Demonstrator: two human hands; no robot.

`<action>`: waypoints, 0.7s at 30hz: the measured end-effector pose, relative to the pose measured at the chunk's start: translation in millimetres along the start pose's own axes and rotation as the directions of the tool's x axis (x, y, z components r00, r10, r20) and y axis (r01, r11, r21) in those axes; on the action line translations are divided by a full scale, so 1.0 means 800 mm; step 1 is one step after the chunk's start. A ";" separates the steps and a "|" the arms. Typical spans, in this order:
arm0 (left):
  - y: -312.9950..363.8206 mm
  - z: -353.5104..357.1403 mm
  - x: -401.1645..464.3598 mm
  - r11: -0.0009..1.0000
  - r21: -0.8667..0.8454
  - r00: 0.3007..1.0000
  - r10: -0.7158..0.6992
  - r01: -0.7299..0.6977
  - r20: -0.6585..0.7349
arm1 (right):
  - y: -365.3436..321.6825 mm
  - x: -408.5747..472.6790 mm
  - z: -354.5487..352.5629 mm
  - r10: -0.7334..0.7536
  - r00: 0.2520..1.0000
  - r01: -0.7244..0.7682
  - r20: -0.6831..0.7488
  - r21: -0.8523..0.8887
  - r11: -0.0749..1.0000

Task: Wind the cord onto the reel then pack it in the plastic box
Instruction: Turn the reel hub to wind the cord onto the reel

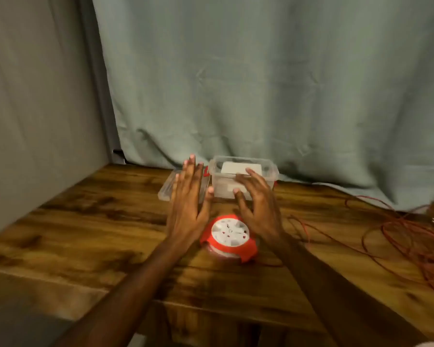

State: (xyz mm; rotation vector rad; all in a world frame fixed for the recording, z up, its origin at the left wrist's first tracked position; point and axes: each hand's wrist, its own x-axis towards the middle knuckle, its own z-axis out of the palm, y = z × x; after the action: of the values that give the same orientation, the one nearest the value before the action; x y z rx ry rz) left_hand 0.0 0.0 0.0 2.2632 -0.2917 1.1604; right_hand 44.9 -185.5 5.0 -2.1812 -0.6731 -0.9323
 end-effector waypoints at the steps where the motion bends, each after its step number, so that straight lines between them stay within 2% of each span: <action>1: -0.008 0.008 -0.017 0.999 0.004 0.996 -0.046 0.046 0.079 | 0.009 -0.017 0.011 -0.032 0.999 0.032 0.023 -0.007 0.999; 3: -0.025 0.021 -0.047 0.992 0.054 0.979 -0.119 0.112 0.167 | 0.028 -0.043 0.027 -0.045 0.994 0.051 0.095 -0.070 0.996; 5: -0.044 0.038 -0.077 0.980 0.104 0.950 -0.189 0.168 0.247 | 0.044 -0.059 0.033 0.046 0.970 -0.018 0.240 -0.120 0.993; 8: -0.060 0.051 -0.087 0.955 0.188 0.890 -0.283 0.229 0.358 | 0.053 -0.053 0.019 0.104 0.906 -0.035 0.411 -0.171 0.985; 10: -0.066 0.058 -0.087 0.946 0.219 0.875 -0.309 0.241 0.372 | 0.055 -0.053 0.011 0.105 0.865 -0.005 0.490 -0.202 0.979; 13: -0.068 0.064 -0.083 0.931 0.279 0.879 -0.327 0.236 0.348 | 0.057 -0.047 0.007 0.204 0.816 -0.086 0.540 -0.235 0.968; 16: -0.067 0.072 -0.079 0.908 0.332 0.847 -0.375 0.254 0.378 | 0.053 -0.036 0.012 0.244 0.781 -0.114 0.575 -0.252 0.961; 18: -0.069 0.078 -0.071 0.900 0.289 0.823 -0.422 0.328 0.380 | 0.051 -0.028 0.014 0.260 0.775 -0.144 0.576 -0.240 0.960; 21: -0.078 0.077 -0.065 0.855 0.103 0.787 -0.510 0.508 0.347 | 0.049 -0.024 0.017 0.261 0.782 -0.162 0.566 -0.220 0.962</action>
State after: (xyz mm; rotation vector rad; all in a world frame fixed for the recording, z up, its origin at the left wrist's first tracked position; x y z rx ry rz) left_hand 37.4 11.3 -93.9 2.3407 0.1878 0.4561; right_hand 64.9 -204.8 -31.3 -2.6511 -0.6207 -0.1670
